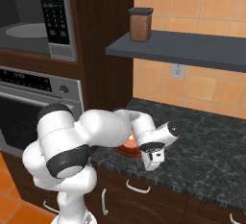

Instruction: Open the microwave, place the bowl with waffle inside the microwave, then close the microwave door and turn it on.

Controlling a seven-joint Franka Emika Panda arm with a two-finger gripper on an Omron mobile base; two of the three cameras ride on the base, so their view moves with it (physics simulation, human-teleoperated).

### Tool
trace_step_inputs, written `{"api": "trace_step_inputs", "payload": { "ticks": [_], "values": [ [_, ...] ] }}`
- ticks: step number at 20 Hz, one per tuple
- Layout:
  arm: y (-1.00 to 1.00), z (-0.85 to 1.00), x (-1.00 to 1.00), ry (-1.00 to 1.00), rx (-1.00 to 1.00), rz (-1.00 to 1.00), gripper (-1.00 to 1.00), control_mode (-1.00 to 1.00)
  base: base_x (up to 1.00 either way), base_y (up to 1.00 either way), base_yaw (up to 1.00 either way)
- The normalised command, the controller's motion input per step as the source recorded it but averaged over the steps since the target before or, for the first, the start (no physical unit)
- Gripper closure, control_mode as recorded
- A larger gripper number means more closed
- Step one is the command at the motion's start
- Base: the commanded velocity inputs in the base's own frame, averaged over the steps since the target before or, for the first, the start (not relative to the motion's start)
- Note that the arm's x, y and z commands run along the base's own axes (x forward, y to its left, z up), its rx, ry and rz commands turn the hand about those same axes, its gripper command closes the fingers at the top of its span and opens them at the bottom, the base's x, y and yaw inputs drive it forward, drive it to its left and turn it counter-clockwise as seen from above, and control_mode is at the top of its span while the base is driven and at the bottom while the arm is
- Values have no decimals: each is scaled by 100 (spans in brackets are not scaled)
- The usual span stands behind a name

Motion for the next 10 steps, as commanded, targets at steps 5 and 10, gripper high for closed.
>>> {"api": "trace_step_inputs", "payload": {
  "ticks": [5,10],
  "values": [
    [0,4,-12,0,5,0,100,-100,0,0,0],
    [0,41,-72,-12,5,-3,100,-100,0,0,0]
  ]
}}
